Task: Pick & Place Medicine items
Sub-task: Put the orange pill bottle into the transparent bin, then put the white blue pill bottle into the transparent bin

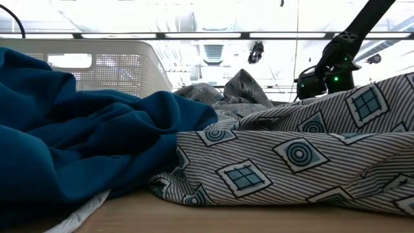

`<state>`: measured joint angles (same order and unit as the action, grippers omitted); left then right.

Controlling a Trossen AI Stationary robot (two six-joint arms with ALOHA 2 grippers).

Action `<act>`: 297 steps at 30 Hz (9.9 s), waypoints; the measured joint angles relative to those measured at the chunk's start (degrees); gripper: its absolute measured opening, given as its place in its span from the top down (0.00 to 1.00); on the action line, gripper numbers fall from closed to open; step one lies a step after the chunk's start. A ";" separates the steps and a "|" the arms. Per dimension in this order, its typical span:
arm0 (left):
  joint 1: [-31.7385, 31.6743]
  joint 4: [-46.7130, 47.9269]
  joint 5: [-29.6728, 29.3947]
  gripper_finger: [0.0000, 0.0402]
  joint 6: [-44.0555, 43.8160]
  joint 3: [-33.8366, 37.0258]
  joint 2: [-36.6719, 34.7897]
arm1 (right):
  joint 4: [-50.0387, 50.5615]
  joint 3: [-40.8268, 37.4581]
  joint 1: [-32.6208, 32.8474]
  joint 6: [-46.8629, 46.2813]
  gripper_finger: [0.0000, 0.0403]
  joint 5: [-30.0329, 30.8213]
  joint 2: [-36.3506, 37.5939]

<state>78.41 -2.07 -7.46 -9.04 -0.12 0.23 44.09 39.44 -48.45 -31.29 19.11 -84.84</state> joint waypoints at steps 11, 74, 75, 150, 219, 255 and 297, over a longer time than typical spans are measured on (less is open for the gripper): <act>-0.02 0.00 -0.02 0.88 0.00 0.02 0.00 | 0.65 0.65 0.02 -0.02 0.57 -1.34 0.00; -0.02 0.00 0.00 0.88 0.00 0.00 0.01 | -7.15 13.84 60.78 4.60 0.51 -11.50 26.45; -0.02 0.00 0.00 0.88 0.00 0.02 0.00 | -7.16 13.86 61.88 4.22 0.51 -11.49 26.10; -0.02 0.00 -0.02 0.88 0.00 0.02 0.00 | -9.54 13.81 105.16 -3.66 0.49 -19.39 16.50; 0.00 0.00 -0.02 0.88 0.00 0.01 0.02 | -12.95 -2.82 105.59 -4.33 0.34 -31.39 16.50; -0.02 0.00 -0.01 0.88 0.00 0.02 0.02 | -5.39 24.78 105.36 17.51 0.19 -8.23 16.76; 0.00 0.00 0.00 0.88 0.00 0.02 0.02 | -8.81 31.83 50.82 43.32 0.19 -15.80 12.34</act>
<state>78.41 -2.07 -7.46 -9.04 -0.10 0.25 35.28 71.27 2.37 12.03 3.31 -72.50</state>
